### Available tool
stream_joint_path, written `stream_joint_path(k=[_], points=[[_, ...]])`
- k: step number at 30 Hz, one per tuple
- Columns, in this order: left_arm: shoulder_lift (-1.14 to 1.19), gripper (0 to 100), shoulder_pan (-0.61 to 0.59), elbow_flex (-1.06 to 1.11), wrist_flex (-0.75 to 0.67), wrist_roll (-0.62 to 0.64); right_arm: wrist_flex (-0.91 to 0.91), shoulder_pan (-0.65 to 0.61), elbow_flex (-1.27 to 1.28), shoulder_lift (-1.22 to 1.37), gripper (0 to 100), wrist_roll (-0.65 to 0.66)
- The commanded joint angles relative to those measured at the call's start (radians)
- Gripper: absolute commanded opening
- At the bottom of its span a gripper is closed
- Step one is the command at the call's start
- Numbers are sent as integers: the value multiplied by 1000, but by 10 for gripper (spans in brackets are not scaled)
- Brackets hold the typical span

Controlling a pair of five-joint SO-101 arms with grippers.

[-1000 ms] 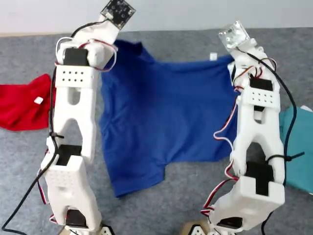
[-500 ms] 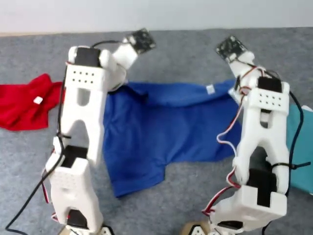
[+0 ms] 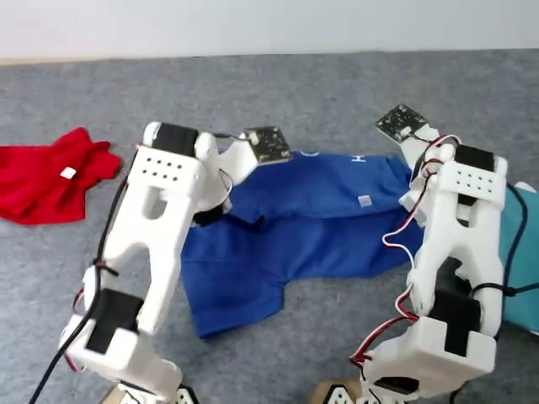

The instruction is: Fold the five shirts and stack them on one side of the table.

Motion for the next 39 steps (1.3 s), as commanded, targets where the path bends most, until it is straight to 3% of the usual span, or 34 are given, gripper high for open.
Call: stream_joint_path(k=[1, 12, 26, 33, 39], points=[[-104, 1, 9, 47, -8, -11, 8, 16, -6, -70, 10, 11], [-249, 1, 8, 154, 31, -43, 116, 19, -11, -73, 10, 58], [-410, 1, 2, 328, 5, -64, 111, 50, -17, -96, 11, 54], [-454, 1, -104, 48, -78, 77, 36, -48, -204, -231, 11, -49], [-456, 2, -199, -344, -216, 305, 33, -85, -479, -321, 11, -167]])
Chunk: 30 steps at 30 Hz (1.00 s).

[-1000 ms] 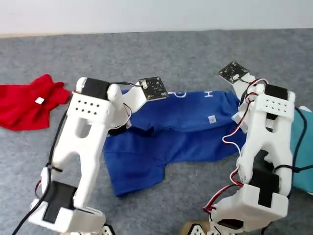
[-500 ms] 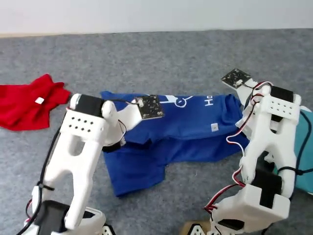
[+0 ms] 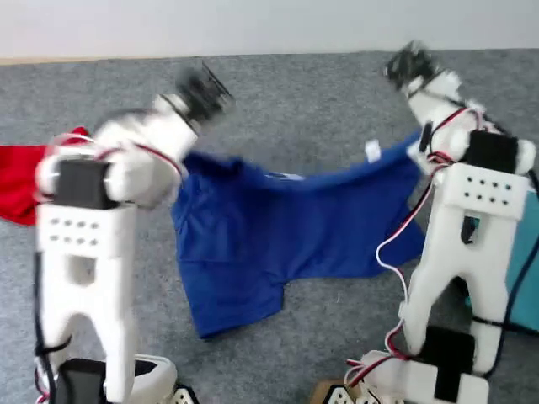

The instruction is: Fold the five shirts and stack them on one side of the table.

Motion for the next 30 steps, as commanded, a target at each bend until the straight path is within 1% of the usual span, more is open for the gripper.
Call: stream_joint_path(k=[1, 3, 7, 12, 15, 19, 21, 26, 30], points=[[-38, 2, -38, -259, -92, 112, -19, -10, -193, -91, 11, -87], [-40, 2, -38, -352, -127, 132, -10, -7, -265, -113, 11, -115], [-41, 2, -38, -509, -176, 135, -10, 47, -347, -191, 11, -153], [-43, 2, -40, -727, -175, 135, 5, 162, -358, -337, 10, -153], [-43, 2, -40, -849, -173, 135, 70, 202, -358, -421, 10, -146], [-43, 2, -38, -952, -172, 135, 166, 206, -358, -513, 10, -83], [-43, 2, -38, -1004, -144, 130, 193, 208, -358, -558, 10, -77], [-43, 2, -32, -1182, 15, 71, 272, 208, -358, -657, 10, -75], [-43, 2, -38, -1279, 135, 20, 337, 206, -358, -705, 10, -75]])
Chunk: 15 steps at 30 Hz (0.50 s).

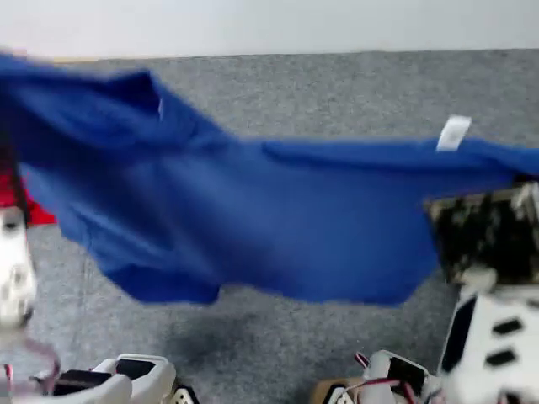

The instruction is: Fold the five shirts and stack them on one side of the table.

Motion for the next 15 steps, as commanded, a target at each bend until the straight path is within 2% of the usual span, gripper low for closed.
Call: stream_joint_path(k=[1, 7, 15], points=[[5, 2, -6, -71, 97, -41, 54, 13, -37, -24, 10, 9], [15, 2, -6, -47, 114, -43, 94, 12, 97, -18, 10, 3], [17, 2, -3, 341, 110, -43, -104, -68, 499, -24, 10, 2]])
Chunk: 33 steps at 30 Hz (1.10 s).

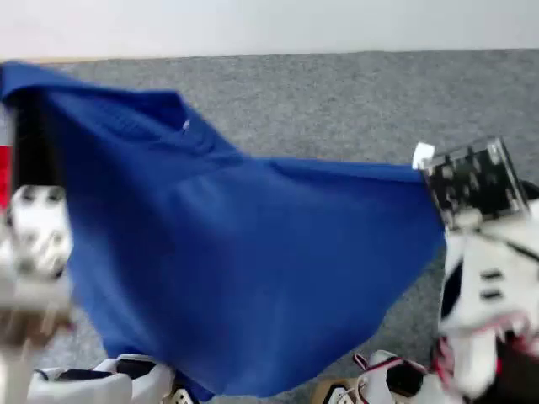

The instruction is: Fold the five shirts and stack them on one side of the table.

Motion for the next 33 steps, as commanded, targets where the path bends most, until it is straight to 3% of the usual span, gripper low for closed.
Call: stream_joint_path(k=[1, 6, 13, 20, 33], points=[[14, 2, -2, 193, 11, -6, -136, -28, 173, -4, 10, 0], [12, 2, -5, 545, -150, -6, -375, -50, 405, 4, 10, 2], [12, 2, -5, 977, -496, 35, -641, -113, 654, 5, 10, 6], [18, 2, 2, 1325, -807, 35, -799, -133, 749, 114, 10, 8], [276, 2, -6, 1394, -1083, 84, -941, -122, 474, 559, 10, 8]])
